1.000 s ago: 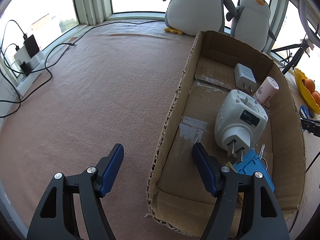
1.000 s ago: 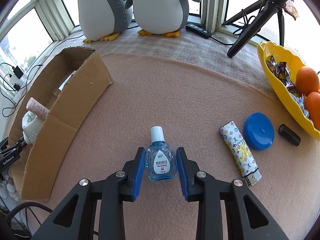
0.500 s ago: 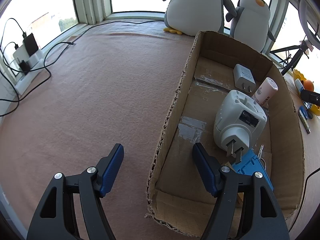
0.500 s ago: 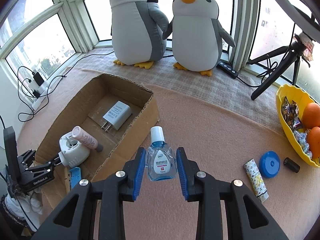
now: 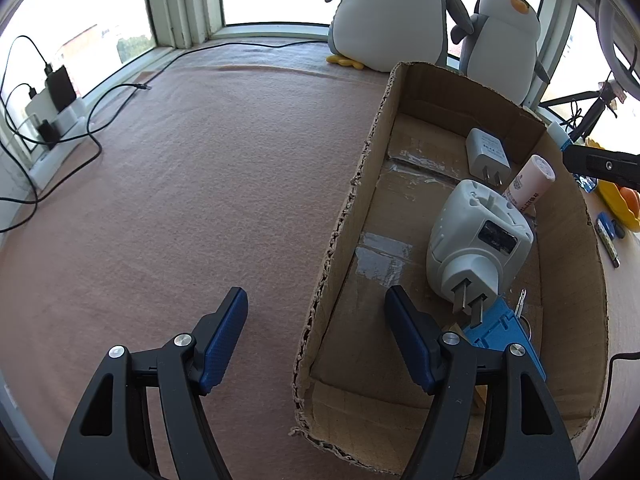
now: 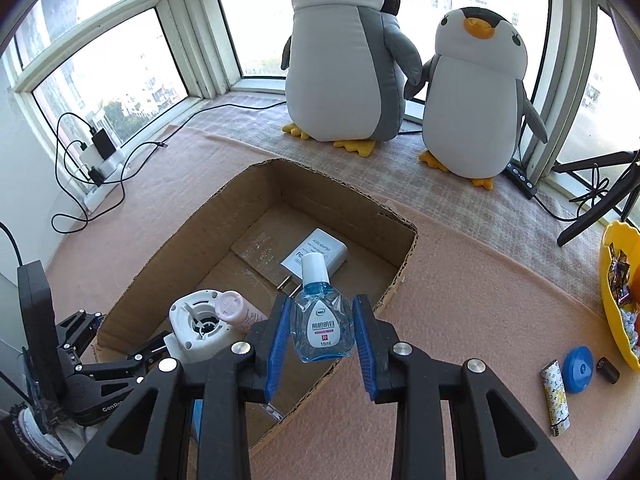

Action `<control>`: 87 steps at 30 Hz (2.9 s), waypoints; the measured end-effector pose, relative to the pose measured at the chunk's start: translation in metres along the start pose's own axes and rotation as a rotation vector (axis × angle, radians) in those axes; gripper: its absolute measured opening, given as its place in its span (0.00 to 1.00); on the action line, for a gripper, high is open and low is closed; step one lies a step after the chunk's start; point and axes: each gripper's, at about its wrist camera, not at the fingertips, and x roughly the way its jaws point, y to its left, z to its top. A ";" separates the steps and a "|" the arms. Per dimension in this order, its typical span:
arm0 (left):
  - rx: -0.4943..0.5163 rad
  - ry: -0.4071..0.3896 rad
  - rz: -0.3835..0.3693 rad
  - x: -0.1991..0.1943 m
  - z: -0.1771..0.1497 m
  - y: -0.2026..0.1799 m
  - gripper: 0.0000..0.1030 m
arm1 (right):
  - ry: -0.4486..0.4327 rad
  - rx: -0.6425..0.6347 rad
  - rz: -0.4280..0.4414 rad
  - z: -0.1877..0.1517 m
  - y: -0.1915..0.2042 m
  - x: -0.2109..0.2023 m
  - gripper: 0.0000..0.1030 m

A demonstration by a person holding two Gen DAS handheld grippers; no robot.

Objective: Organize rigid objects
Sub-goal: 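Carry the eye-drop bottle with the right tool into the box and release, then move the right tool back to the patterned lighter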

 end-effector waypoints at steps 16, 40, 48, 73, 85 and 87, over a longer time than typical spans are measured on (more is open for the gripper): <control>0.000 0.000 0.000 0.001 0.000 0.000 0.70 | 0.001 -0.024 -0.013 0.002 0.012 0.007 0.45; 0.010 0.000 0.004 0.001 0.001 -0.004 0.70 | -0.044 0.157 -0.068 -0.053 -0.085 -0.054 0.51; 0.010 0.000 0.004 0.001 0.001 -0.004 0.70 | 0.007 0.208 -0.186 -0.083 -0.143 -0.059 0.51; 0.011 0.000 0.005 0.000 0.001 -0.003 0.71 | 0.157 0.256 -0.153 -0.095 -0.213 -0.014 0.51; 0.012 0.000 0.005 0.000 0.001 -0.003 0.71 | 0.191 0.183 -0.184 -0.082 -0.193 0.000 0.34; 0.012 0.000 0.005 0.000 0.001 -0.003 0.70 | 0.193 0.181 -0.184 -0.080 -0.191 0.001 0.28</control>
